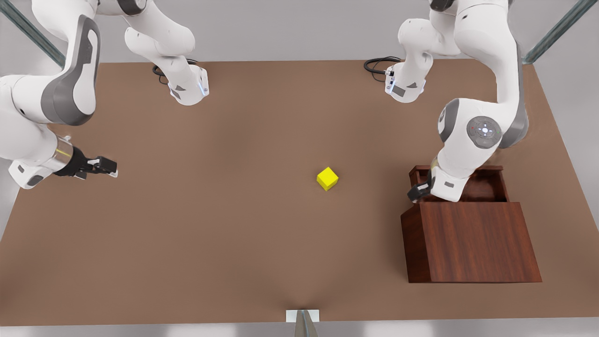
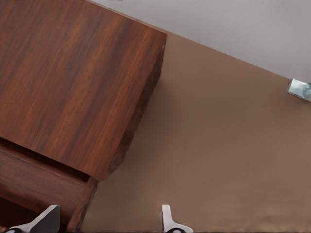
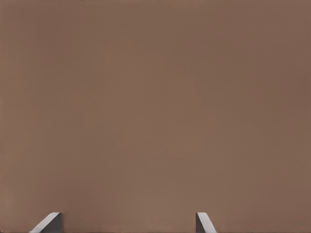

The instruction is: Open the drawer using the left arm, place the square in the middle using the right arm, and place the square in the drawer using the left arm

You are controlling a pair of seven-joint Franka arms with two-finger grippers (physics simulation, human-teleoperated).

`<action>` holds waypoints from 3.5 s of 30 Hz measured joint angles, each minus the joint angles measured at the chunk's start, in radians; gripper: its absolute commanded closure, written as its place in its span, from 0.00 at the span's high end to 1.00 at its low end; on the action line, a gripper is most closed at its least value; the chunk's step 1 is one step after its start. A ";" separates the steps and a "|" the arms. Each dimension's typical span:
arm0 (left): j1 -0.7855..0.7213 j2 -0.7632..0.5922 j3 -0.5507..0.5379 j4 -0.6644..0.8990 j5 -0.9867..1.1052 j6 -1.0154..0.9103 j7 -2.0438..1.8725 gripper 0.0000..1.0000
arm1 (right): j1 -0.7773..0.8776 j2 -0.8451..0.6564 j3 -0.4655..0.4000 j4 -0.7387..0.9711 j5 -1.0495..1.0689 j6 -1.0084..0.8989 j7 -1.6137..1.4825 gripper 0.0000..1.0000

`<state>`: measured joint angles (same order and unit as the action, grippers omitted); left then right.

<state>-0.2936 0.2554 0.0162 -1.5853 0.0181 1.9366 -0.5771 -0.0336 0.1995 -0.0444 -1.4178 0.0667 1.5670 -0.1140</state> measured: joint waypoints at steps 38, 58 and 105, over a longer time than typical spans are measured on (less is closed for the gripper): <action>-0.206 0.320 -0.251 -0.353 0.246 0.485 0.617 1.00 | -0.030 -0.029 -0.051 0.044 -0.039 -0.016 0.000 1.00; -0.199 0.246 -0.249 -0.324 0.312 0.397 0.612 0.67 | -0.027 -0.025 -0.049 0.045 -0.032 -0.013 0.000 1.00; 0.153 -0.029 -0.022 0.134 -0.021 -0.189 0.534 1.00 | -0.031 -0.014 -0.049 0.053 -0.027 -0.010 -0.001 1.00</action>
<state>-0.1401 0.2265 -0.0063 -1.4518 -0.0030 1.7472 -0.0428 -0.0643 0.1857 -0.0936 -1.3653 0.0399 1.5570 -0.1150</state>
